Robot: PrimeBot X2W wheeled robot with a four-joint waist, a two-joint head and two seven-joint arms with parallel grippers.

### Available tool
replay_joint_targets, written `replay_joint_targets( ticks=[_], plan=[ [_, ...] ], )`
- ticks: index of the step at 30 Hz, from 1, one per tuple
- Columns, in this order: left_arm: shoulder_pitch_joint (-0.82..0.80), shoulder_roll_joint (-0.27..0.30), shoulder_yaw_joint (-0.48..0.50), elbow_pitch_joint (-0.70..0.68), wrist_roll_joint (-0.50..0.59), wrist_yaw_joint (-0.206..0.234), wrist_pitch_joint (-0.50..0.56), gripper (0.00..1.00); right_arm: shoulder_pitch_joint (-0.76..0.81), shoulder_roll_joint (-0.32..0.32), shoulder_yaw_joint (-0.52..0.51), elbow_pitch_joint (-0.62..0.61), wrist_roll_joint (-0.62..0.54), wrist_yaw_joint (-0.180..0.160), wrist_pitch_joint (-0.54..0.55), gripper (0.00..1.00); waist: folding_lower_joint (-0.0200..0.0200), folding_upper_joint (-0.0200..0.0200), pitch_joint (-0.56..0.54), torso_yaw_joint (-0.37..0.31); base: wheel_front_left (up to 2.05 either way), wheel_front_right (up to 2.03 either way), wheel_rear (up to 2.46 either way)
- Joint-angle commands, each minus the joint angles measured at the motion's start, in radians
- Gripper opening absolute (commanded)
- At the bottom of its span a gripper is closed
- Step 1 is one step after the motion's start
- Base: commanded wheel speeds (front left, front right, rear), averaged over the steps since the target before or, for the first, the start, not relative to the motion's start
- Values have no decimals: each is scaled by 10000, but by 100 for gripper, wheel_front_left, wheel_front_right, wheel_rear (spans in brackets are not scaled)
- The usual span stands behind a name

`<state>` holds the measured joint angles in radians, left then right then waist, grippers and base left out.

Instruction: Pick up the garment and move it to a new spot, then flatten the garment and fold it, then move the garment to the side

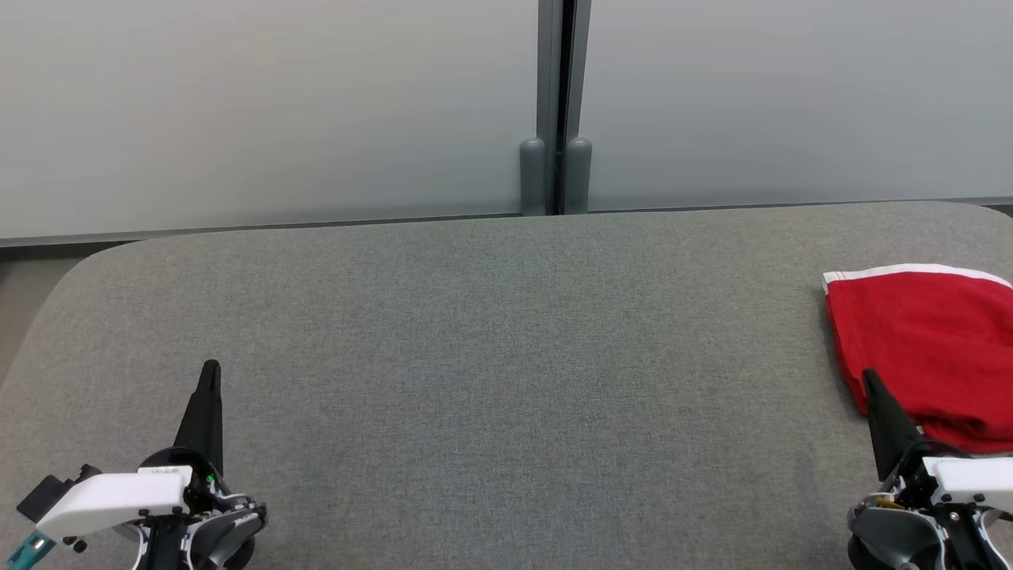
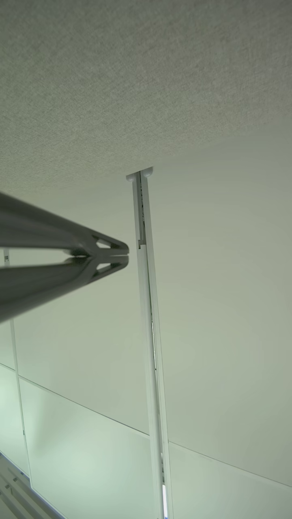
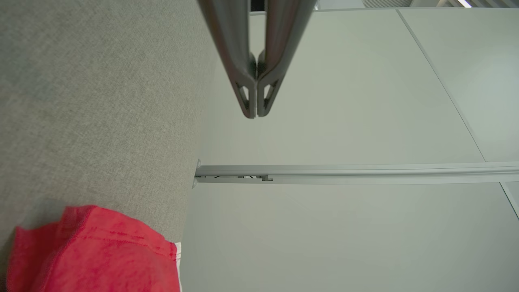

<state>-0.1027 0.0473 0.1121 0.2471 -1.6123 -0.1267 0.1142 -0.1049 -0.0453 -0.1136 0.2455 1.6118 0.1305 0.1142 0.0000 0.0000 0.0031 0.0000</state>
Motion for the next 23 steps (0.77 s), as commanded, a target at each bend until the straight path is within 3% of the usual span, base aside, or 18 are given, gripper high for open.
replay_joint_targets(
  ticks=[1,23],
  plan=[
    [-143,57,43,-31,-13,-76,34,0,-82,-92,-21,-22,23,4,33,0,0,0,0,0,0,0,0],
    [-142,57,42,-32,-13,-77,33,0,-82,-92,-20,-22,23,4,32,0,0,0,0,0,0,0,0]
  ],
)
